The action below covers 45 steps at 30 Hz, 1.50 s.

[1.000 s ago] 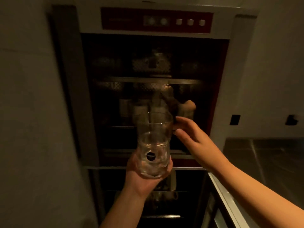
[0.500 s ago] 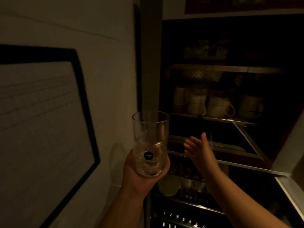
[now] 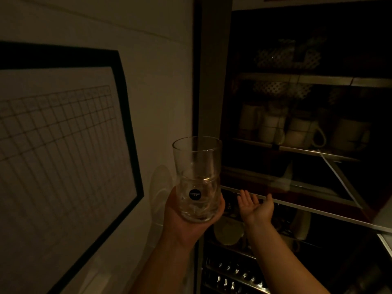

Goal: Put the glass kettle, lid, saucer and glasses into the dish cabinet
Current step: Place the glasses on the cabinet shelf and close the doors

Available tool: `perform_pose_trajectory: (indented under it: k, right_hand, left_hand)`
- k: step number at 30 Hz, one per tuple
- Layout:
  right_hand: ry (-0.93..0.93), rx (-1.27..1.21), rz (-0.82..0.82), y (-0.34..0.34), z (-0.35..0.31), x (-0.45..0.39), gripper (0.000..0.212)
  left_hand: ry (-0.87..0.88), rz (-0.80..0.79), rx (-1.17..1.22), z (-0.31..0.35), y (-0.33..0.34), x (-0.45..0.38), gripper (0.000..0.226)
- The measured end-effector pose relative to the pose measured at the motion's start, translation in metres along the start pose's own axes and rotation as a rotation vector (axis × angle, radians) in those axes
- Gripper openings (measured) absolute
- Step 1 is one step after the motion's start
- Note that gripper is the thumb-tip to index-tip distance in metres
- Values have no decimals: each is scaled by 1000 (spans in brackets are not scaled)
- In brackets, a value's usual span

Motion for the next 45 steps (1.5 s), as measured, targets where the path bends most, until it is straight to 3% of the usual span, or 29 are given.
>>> perform_pose_trajectory:
  k: [7, 16, 25, 31, 36, 38, 40, 43, 45]
  right_hand:
    - [9, -97, 117, -1, 0, -13, 70]
    - [63, -237, 18, -5, 0, -17, 70]
    - [35, -248, 57, -7, -4, -8, 68]
    - [-44, -105, 158, -14, 9, 13, 52]
    - [-50, 56, 99, -26, 6, 47, 38]
    - [-96, 194, 136, -28, 9, 59, 29]
    - [-198, 381, 188, -27, 13, 70, 33]
    - [-527, 630, 272, -20, 14, 89, 30]
    - [-860, 793, 187, 0, 10, 110, 42]
  left_hand:
    - [33, -9, 37, -3, -1, 2, 44]
    - [61, 0, 65, 0, -11, 12, 47]
    - [74, 46, 43, 1, -11, 21, 50]
    - [75, 60, 42, 4, -15, 28, 44]
    - [72, 50, 36, 4, -21, 43, 47]
    - [61, 61, 41, 5, -24, 49, 48]
    - [60, 71, 22, 6, -25, 56, 47]
    - [81, 98, 15, 9, -28, 62, 45]
    - [79, 93, 31, 10, -29, 64, 38]
Point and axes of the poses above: each hand's wrist, its own x-axis away from the middle knuckle, its own y-axis out of the palm, z = x × y, the point moved 2 cm from there along -x, towards the middle knuckle, and after that the axes turned 4 degrees about y, right-handed, at the moved point
